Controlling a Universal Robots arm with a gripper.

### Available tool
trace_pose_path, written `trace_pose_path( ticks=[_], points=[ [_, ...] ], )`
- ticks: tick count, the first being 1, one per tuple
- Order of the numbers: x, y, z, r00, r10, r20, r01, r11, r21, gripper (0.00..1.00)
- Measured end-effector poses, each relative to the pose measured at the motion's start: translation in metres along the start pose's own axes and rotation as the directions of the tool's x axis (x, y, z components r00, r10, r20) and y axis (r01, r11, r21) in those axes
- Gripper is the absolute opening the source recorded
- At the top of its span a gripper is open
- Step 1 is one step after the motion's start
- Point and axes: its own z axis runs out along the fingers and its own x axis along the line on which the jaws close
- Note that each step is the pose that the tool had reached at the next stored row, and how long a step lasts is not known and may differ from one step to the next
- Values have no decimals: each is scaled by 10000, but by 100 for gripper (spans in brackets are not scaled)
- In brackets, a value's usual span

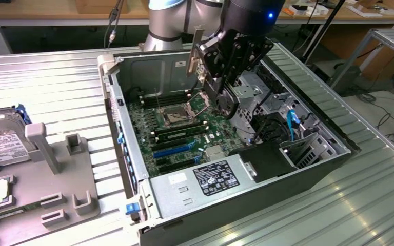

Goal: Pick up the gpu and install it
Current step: 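Insert the gpu into the slot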

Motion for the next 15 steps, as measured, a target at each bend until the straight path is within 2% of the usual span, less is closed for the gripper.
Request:
trace_pose_path(
  ticks=[5, 9, 12, 15],
  points=[
    [0, 0, 0, 9981, -613, -23, 613, 9981, -11, 27],
    [0, 0, 0, 9938, -1110, -42, 1110, 9938, -20, 27],
    [0, 0, 0, 9900, -1408, -52, 1408, 9900, -26, 27],
    [0, 0, 0, 9816, -1907, -70, 1907, 9816, -38, 27]
  ],
)
